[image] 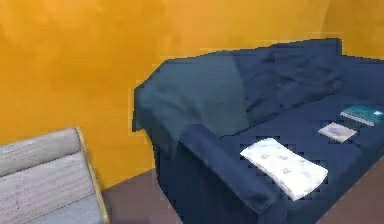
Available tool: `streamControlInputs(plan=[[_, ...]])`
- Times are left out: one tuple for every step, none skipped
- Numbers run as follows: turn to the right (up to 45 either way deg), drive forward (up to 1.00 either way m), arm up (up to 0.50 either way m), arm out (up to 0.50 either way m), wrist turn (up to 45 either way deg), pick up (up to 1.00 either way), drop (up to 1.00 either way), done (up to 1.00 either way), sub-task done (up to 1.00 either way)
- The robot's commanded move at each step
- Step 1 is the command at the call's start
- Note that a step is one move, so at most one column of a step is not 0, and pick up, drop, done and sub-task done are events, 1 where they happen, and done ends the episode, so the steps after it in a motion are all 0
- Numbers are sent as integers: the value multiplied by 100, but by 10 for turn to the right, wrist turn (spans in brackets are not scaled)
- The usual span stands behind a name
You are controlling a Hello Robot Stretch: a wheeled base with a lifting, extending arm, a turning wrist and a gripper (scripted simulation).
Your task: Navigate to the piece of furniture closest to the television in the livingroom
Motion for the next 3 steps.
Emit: streamControlInputs(plan=[[390, 0, 0, 0, 0, 0, 0, 0, 0], [0, 5, 0, 0, 0, 0, 0, 0, 0], [-450, 0, 0, 0, 0, 0, 0, 0, 0]])
